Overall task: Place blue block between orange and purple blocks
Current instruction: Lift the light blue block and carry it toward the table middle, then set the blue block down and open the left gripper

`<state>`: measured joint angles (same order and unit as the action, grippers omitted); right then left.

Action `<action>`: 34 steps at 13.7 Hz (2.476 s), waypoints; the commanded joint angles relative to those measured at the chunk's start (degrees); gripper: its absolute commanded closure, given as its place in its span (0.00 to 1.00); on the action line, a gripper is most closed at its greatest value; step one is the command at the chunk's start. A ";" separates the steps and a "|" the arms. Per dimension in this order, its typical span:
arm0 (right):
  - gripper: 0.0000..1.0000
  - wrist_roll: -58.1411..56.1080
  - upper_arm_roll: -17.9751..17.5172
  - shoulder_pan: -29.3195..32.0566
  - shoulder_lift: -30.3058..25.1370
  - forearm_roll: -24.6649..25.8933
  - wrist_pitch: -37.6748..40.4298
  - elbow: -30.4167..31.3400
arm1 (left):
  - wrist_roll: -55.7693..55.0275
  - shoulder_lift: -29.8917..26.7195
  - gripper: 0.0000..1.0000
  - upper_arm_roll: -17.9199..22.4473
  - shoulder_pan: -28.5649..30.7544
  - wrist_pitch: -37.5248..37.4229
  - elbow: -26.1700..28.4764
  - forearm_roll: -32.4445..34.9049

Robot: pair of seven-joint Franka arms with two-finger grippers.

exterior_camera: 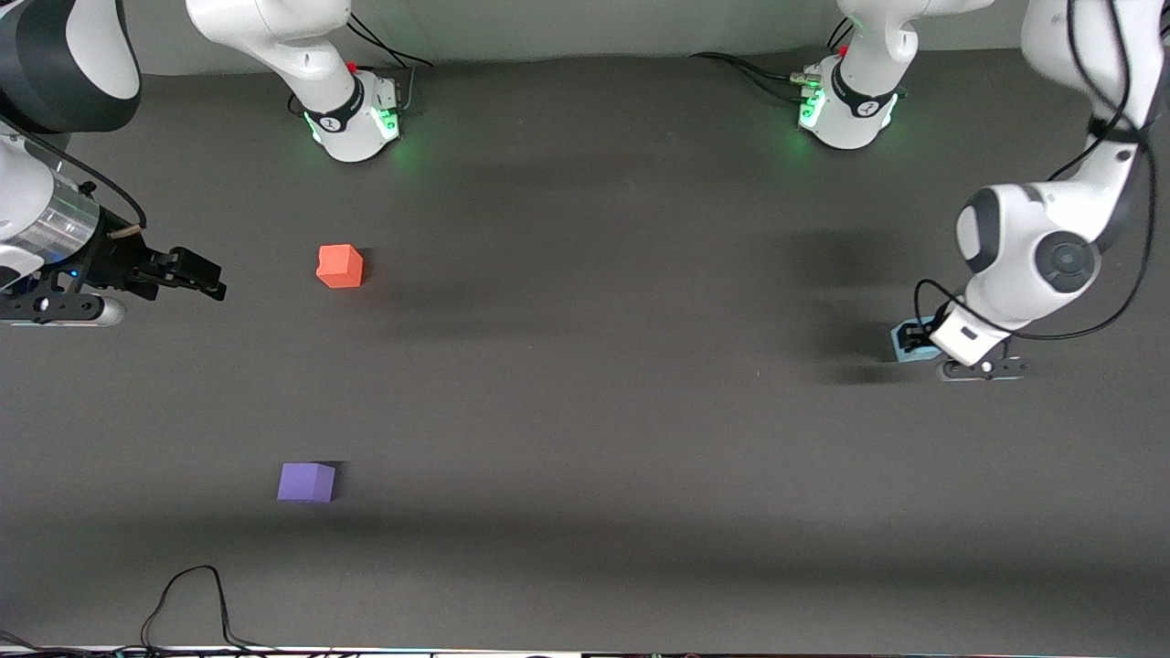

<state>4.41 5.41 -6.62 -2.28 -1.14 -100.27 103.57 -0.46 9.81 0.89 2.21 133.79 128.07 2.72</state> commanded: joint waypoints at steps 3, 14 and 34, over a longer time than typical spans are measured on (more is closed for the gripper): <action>0.00 -0.98 0.39 -0.41 -0.36 0.35 -0.63 0.40 | 0.90 -10.24 0.56 0.95 0.25 -31.42 -14.56 0.36; 0.00 -0.98 0.39 -0.49 -0.27 0.35 -0.80 0.40 | -42.89 6.50 0.51 -16.96 -14.22 -42.66 -43.21 -4.65; 0.00 -5.55 1.79 -0.06 2.81 0.08 -0.54 0.40 | -77.07 47.25 0.00 -4.50 -51.53 -22.67 -73.41 4.58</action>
<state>0.35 6.71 -6.54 0.42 -1.14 -100.83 104.26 -76.98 60.25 -4.22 -49.80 116.65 55.47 6.11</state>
